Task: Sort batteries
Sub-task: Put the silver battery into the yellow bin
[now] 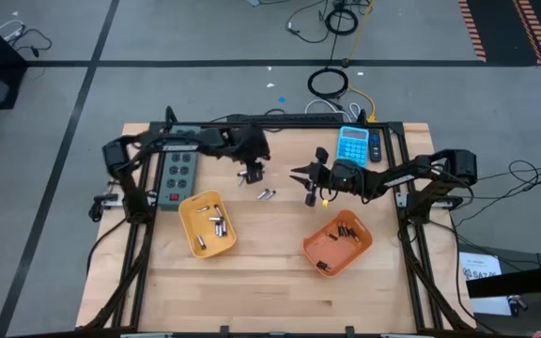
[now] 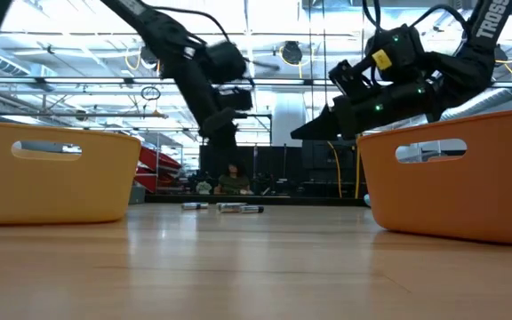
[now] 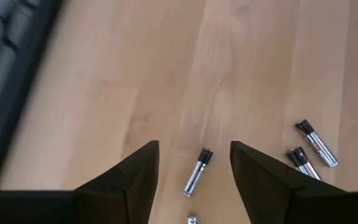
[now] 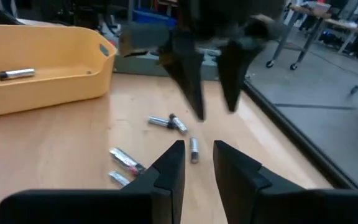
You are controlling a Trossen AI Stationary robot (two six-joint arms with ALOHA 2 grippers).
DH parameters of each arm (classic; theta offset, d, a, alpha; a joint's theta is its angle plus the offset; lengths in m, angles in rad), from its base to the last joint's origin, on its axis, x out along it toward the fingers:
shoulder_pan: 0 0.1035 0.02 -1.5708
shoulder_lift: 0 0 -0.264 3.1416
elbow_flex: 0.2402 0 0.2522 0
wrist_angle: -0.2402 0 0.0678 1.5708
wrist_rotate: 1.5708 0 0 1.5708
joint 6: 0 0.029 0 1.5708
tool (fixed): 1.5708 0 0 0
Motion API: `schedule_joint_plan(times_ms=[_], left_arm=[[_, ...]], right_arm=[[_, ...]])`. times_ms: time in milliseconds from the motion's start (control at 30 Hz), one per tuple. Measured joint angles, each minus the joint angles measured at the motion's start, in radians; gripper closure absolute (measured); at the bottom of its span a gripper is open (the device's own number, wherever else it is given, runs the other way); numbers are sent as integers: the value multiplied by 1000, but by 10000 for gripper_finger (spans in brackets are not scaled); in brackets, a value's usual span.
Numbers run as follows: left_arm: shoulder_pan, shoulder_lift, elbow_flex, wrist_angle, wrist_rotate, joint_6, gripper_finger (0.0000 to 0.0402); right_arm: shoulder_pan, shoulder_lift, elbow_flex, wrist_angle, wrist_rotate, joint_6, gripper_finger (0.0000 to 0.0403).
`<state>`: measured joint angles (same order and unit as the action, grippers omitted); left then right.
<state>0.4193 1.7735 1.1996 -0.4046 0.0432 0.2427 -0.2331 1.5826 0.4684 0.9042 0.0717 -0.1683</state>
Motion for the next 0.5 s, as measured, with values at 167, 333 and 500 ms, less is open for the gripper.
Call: schedule_joint_plan(times_ms=[167, 333, 500], left_arm=[[24, 144, 147, -202, 46, 49, 211], [10, 192, 157, -213, 24, 79, 219], [-4, 215, 158, -203, 8, 104, 219]], right_arm=[[-49, 0, -38, 34, 2, 19, 325], [-47, 0, -43, 49, 2, 102, 325], [-41, 0, -43, 64, 2, 38, 325]])
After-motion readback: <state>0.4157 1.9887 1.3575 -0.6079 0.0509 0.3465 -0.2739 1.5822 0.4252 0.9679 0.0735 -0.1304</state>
